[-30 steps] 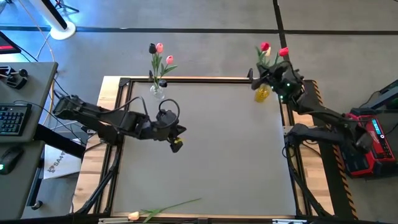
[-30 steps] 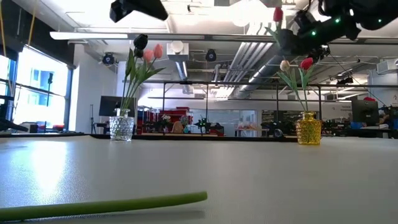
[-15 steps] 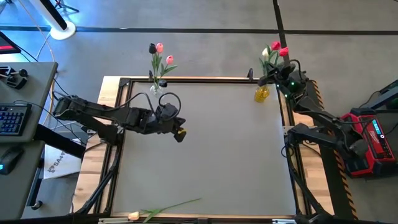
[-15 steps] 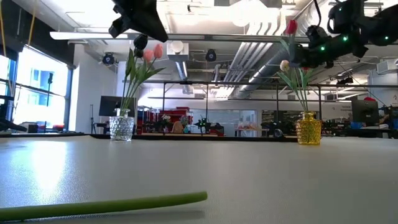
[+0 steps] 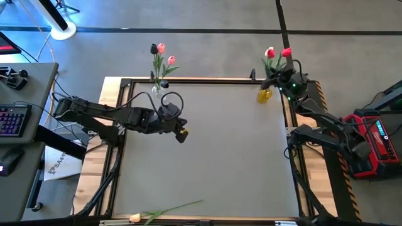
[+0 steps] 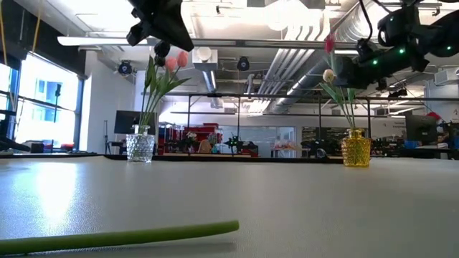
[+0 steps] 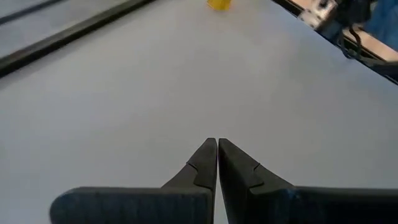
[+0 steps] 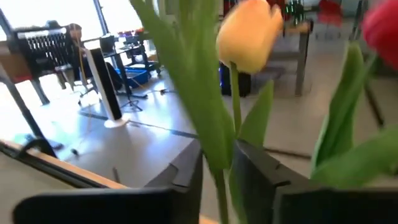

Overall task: Sort flowers into vase by color
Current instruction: Put the red flower into the yellow vase, then put the light pink flower into the yellow vase

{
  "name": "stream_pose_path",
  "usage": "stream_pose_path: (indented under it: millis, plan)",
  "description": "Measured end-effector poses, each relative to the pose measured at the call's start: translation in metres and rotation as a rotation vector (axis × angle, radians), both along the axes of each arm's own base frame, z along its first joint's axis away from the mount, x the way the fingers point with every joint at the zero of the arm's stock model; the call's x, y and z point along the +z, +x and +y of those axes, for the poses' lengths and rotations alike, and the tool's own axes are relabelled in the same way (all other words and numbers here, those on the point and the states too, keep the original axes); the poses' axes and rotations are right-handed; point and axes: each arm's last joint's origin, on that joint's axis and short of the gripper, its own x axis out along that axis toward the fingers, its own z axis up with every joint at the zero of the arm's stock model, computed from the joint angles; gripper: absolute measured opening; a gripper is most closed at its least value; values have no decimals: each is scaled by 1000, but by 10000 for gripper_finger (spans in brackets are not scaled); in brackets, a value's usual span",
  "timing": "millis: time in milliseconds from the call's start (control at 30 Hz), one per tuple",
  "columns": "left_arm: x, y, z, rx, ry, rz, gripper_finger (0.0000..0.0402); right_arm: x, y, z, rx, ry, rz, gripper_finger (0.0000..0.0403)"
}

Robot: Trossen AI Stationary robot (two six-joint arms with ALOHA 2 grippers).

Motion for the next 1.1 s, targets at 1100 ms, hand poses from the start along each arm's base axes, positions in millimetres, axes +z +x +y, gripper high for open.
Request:
stream_pose_path:
  millis: [1100]
  plan:
    - [-67, -69, -141, -386, -369, 126, 90, 35, 14, 82, 598, 125, -350, 151]
